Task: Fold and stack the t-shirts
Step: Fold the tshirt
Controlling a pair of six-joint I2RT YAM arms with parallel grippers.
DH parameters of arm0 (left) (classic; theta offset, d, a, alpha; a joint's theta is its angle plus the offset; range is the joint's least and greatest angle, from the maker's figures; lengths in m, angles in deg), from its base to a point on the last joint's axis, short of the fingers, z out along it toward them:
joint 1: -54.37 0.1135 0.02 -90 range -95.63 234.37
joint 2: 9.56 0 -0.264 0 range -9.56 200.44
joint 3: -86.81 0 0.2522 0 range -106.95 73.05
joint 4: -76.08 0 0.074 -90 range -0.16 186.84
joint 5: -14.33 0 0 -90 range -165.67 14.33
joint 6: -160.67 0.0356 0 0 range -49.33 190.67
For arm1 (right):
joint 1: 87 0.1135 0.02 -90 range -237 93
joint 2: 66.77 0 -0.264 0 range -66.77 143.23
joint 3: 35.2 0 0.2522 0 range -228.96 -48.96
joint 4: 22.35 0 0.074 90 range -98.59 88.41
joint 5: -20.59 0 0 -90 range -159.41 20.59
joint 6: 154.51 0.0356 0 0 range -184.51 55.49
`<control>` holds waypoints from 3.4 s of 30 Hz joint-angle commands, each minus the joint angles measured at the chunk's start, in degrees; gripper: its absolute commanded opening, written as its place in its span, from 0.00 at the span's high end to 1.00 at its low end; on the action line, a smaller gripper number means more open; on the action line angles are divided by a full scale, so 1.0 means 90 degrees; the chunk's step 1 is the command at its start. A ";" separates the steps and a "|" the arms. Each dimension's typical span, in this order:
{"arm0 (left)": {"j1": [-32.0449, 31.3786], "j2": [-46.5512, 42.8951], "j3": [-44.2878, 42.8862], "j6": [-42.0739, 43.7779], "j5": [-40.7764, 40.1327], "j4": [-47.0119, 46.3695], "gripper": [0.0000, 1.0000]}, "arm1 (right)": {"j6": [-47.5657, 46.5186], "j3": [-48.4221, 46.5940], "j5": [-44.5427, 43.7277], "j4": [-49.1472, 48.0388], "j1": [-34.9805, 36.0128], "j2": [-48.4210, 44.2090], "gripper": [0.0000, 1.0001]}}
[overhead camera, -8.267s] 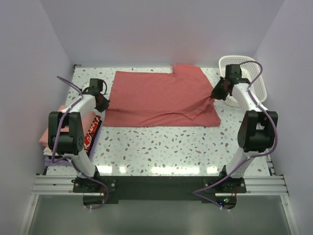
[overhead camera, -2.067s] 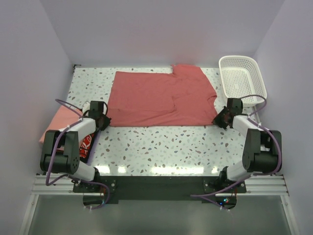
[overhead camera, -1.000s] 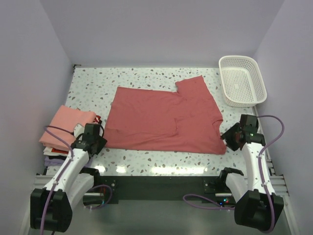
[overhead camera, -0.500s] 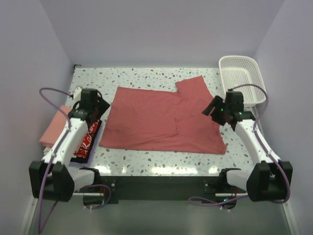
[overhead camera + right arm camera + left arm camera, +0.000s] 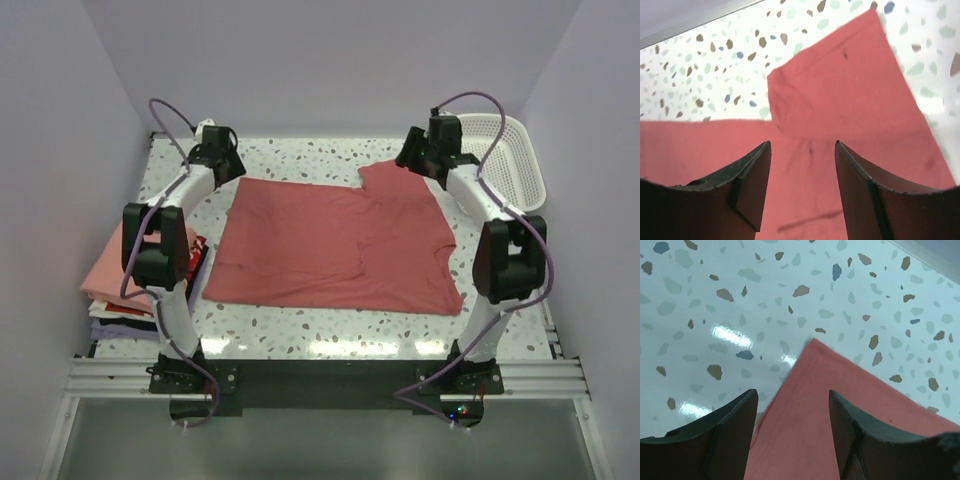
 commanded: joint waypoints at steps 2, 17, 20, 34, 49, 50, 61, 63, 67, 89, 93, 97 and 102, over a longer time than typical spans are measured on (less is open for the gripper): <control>-0.0061 0.1063 -0.1074 0.0865 -0.0315 -0.0467 0.37 | -0.0678 -0.1004 -0.0305 -0.0428 -0.0014 0.0968 0.43; -0.0207 0.2571 -0.2287 0.1344 -0.0257 -0.0661 0.46 | -0.0982 -0.1835 -0.0491 -0.0829 -0.0014 0.2366 0.48; -0.0227 0.2542 -0.2317 0.1335 -0.0276 -0.0662 0.47 | -0.0972 -0.1796 -0.0491 -0.0868 -0.0024 0.2425 0.48; -0.0510 0.2560 -0.2716 0.1101 -0.0403 -0.0321 0.48 | -0.0933 -0.2011 -0.0423 -0.0820 -0.0160 0.2551 0.49; -0.0647 0.3107 -0.3156 0.0231 -0.1253 0.0802 0.55 | -0.0777 -0.2440 -0.0159 -0.0585 -0.0482 0.3059 0.49; -0.0647 0.3166 -0.3205 0.0212 -0.1292 0.0861 0.55 | -0.0767 -0.2479 -0.0159 -0.0575 -0.0502 0.3088 0.49; -0.0647 0.3323 -0.3284 0.0104 -0.1292 0.1008 0.80 | -0.0738 -0.3026 0.0036 -0.0351 -0.0639 0.3615 0.48; -0.0647 0.3226 -0.3157 0.0094 -0.1272 0.0960 0.85 | -0.0718 -0.3143 -0.0061 -0.0312 -0.0668 0.3694 0.48; -0.0647 0.2981 -0.2728 0.0084 -0.1204 0.0677 0.98 | -0.0592 -0.3504 -0.0130 -0.0234 -0.0746 0.4005 0.46; -0.0647 0.2649 -0.2395 0.0133 -0.1136 0.0354 1.00 | -0.0122 -0.4218 -0.0208 0.0089 -0.0619 0.4876 0.78; -0.0647 0.2629 -0.2366 0.0104 -0.1126 0.0344 1.00 | -0.0122 -0.4237 -0.0237 0.0108 -0.0619 0.4827 0.92; -0.0657 0.2590 -0.2366 0.0085 -0.1136 0.0315 1.00 | -0.0122 -0.4160 -0.0315 0.0138 -0.0619 0.4632 1.00; -0.0647 0.2502 -0.2375 0.0094 -0.1116 0.0256 1.00 | -0.0161 -0.3955 -0.0442 -0.0018 -0.0639 0.4115 1.00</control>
